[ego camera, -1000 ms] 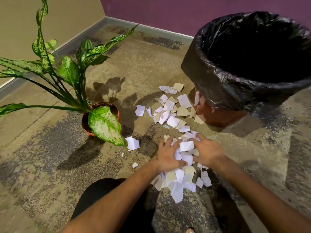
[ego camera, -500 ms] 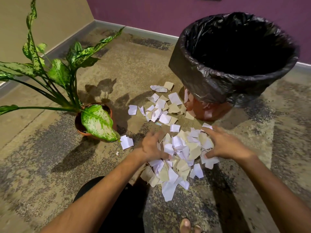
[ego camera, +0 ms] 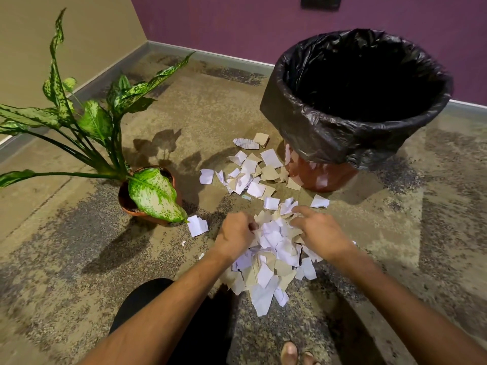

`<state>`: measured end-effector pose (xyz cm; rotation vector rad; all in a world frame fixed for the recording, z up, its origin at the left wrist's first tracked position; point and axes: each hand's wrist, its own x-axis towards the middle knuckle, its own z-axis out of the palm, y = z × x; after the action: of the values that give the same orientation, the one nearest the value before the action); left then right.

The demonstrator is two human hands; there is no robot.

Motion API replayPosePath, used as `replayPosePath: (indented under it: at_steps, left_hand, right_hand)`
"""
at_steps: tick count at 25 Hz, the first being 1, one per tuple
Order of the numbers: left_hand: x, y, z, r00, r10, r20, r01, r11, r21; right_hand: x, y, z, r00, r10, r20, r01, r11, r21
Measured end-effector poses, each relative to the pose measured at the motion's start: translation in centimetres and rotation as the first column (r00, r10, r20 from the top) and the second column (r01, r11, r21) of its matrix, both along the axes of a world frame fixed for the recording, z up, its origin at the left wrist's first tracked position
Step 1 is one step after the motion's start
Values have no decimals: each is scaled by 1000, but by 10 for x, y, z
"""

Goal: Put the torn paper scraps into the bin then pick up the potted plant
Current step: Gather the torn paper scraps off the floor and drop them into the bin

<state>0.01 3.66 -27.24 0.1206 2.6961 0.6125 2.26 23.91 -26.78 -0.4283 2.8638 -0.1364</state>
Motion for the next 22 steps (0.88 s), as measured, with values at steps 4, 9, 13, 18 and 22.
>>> replayPosePath:
  at_steps: [4,9,13,18,22]
  left_hand:
    - [-2,-6,14,999,33,-27,-33,999,4]
    - [-5,-1,51,979,151,-135,-131,980,148]
    - [-5,14,87,946,219,-241,-149,950,276]
    - [-5,27,115,903,340,-261,-185,858,479]
    - [4,32,130,878,391,-277,-170,795,582]
  right_hand:
    - [1,14,14,989,-56,-135,41,993,-114]
    - [2,13,79,939,-121,-322,-32,902,-431]
    - [-11,19,156,858,-254,-446,-108,760,-640]
    - [-51,41,204,678,-463,-571,-104,708,-698]
    - [-90,59,190,706,-523,-477,108,746,-658]
